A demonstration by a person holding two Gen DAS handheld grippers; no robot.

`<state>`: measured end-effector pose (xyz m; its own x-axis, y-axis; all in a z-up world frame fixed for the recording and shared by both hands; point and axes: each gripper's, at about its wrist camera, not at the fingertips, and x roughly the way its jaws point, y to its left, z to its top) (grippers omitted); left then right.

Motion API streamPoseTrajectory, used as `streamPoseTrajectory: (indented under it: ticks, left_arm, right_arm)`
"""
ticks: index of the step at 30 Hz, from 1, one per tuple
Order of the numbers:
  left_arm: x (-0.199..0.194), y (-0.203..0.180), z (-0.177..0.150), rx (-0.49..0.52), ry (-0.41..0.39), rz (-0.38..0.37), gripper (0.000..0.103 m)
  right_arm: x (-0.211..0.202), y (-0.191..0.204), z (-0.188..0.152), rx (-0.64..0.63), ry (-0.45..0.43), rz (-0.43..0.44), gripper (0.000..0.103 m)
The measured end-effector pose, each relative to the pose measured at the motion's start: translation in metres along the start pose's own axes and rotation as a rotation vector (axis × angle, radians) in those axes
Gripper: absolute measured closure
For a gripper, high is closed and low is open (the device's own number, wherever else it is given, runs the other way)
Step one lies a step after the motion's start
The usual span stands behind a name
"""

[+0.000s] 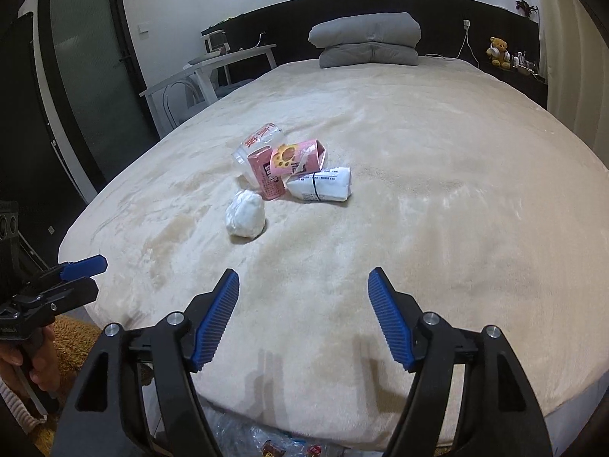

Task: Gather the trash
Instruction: 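Raise both tools back over the remaining trash on the bed, then grasp the pink paw-print carton with the right tool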

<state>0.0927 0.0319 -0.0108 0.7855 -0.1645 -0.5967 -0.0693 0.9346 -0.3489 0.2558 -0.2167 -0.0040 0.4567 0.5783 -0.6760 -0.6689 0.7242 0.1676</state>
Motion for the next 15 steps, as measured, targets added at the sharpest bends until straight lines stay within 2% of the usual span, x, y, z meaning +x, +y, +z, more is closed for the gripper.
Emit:
streamPoseTrajectory:
  ticks: [3,7,8,15]
  left_arm:
    - [0.005,0.008,0.013,-0.016,-0.008,0.0,0.02]
    - [0.011,0.015,0.026,-0.027,-0.021,-0.004,0.02]
    - [0.012,0.017,0.03,-0.028,-0.025,-0.003,0.02]
    - [0.024,0.034,0.054,-0.048,-0.045,0.005,0.02]
  right_arm:
    - [0.015,0.001,0.011,-0.011,-0.003,-0.014,0.023]
    - [0.036,0.002,0.027,-0.009,-0.003,-0.038,0.018]
    - [0.041,0.002,0.031,-0.007,-0.006,-0.041,0.012]
    - [0.081,0.009,0.061,-0.025,-0.014,-0.063,0.011]
